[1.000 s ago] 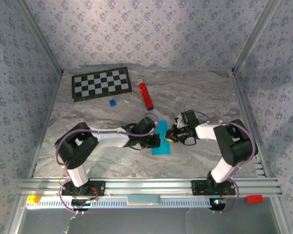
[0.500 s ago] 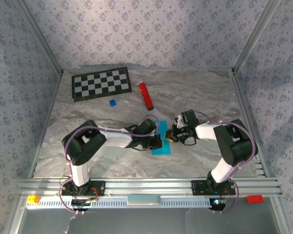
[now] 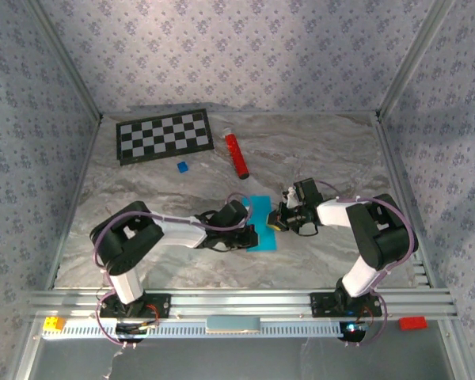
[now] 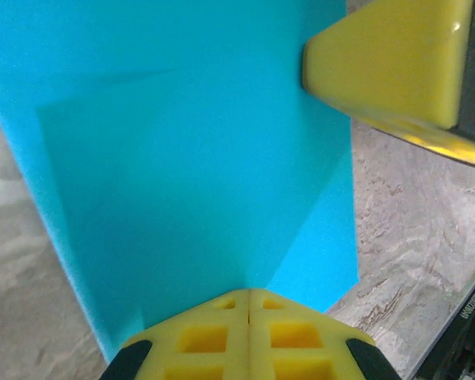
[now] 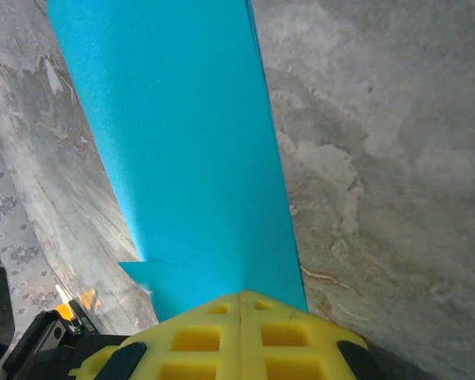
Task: Fold a paper plane with a square sheet of paper (pick it up from the middle)
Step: Fold the triangle a second time at the center of the table.
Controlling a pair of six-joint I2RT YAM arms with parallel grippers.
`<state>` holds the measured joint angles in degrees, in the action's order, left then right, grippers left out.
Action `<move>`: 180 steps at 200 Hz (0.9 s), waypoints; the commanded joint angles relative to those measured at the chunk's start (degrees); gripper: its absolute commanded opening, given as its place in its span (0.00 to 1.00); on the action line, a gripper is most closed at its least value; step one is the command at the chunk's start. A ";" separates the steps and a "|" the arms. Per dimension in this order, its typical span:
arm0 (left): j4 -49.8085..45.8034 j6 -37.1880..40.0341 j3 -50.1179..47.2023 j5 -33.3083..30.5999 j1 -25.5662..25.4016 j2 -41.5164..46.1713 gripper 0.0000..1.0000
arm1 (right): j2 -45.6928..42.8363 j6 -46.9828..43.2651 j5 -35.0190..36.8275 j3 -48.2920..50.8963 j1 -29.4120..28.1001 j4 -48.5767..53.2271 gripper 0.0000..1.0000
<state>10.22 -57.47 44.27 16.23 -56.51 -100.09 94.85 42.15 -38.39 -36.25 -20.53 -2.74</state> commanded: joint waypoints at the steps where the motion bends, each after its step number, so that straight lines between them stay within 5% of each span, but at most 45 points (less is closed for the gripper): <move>1: -11.30 1.69 -2.30 -1.45 -1.49 1.77 0.01 | 1.88 -0.98 6.27 1.29 0.69 4.65 0.00; 86: -14.26 8.80 4.36 -7.54 -0.68 10.86 0.05 | -0.28 -2.60 4.22 0.43 0.16 3.65 0.01; 180: -20.30 16.49 15.38 -3.15 3.99 -2.11 0.02 | -0.14 -4.44 2.96 -2.58 -0.01 5.75 0.05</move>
<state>-5.15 -44.56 57.80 11.73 -52.49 -99.26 94.59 39.27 -37.36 -37.67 -20.51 -0.14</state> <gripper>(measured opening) 0.047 0.052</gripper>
